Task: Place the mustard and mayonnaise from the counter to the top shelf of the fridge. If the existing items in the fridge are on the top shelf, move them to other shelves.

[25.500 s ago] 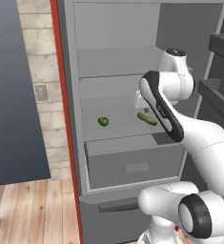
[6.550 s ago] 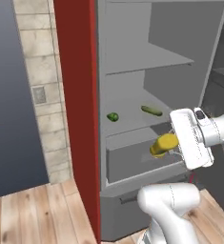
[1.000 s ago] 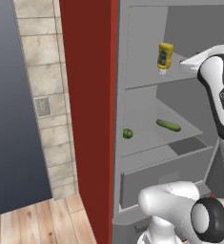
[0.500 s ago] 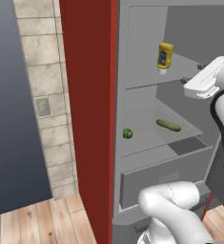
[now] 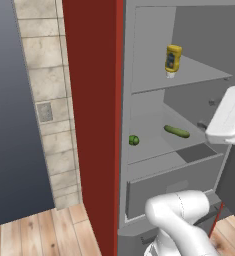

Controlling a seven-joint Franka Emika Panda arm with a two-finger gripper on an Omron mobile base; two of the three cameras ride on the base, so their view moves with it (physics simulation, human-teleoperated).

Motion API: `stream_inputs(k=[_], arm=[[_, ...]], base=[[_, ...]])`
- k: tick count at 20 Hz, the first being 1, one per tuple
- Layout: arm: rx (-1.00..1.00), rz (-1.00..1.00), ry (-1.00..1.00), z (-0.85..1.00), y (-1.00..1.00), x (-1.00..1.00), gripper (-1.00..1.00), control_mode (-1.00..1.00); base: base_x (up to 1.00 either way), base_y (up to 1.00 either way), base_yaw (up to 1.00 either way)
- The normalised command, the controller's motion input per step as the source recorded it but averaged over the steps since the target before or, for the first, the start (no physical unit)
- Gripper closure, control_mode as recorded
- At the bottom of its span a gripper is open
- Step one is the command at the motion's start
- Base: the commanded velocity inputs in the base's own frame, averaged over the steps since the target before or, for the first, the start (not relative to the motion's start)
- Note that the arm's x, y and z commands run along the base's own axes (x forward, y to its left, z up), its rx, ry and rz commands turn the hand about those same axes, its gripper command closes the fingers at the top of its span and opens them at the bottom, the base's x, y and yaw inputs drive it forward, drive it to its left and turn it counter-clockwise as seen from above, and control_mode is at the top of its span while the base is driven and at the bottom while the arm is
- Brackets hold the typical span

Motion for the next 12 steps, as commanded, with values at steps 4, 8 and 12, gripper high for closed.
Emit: stream_inputs(k=[4, 8, 12], arm=[[-0.36, 0.07, 0.57, -0.07, 0.3, -0.81, -1.0, -1.0], [-0.44, 0.0, 0.75, 0.0, 0.29, -0.29, -1.0, -1.0], [-0.11, 0.0, 0.22, 0.0, 0.0, 0.0, -1.0, -1.0]], base=[[0.0, 0.0, 0.0], [0.0, 0.0, 0.0], [0.0, 0.0, 0.0]])
